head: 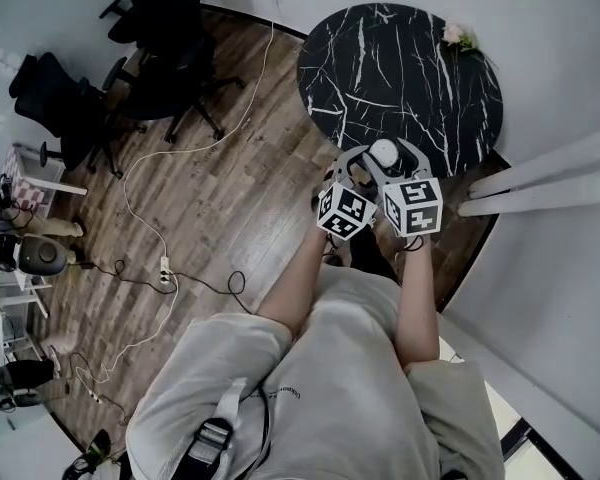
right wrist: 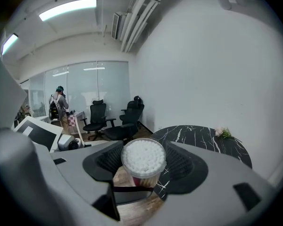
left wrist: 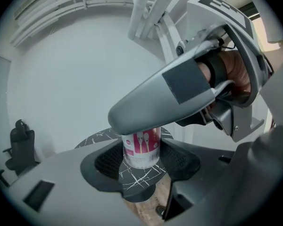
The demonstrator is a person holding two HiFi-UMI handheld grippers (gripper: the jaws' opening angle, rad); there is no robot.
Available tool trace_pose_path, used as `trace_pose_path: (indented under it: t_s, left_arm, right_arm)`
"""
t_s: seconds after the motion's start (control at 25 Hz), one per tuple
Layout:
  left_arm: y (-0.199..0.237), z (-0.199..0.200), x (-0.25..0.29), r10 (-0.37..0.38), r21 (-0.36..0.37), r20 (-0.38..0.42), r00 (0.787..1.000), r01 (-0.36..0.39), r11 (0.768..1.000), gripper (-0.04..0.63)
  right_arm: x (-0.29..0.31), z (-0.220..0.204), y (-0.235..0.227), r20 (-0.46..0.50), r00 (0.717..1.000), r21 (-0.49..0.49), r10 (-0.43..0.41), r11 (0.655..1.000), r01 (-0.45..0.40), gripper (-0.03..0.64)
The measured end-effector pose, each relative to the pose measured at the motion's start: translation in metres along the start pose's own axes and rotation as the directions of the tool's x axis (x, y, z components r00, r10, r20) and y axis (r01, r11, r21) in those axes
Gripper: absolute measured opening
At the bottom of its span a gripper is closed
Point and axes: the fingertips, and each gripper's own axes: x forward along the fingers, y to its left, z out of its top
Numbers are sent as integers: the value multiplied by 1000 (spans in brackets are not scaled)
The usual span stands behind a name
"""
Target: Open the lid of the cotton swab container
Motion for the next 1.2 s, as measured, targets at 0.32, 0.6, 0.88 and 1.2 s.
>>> trace_pose_path:
  t_s: [0.32,0.6,0.88,1.2]
  left_arm:
    - [2,-4,-1,-32,-17,2,999,32,999,250]
    - [-1,-2,-2,-51,-16,-1,999,51,999,250]
    - [-10,-5,0,-78,0,-3,997,78,997,250]
    - [-22,-2,0,-113,8,-2,994,113,994,250]
  right_arm:
    - [4,-2,-1,3,1000,48,12,999,-12,278]
    - [1,-2,-4,16,1000,104,21,994,-23,278]
    - [-5,-10,-10,40,999,169,9,985,-16,278]
    - [-16,-15,-17,63,998,246,9,969,-24,278]
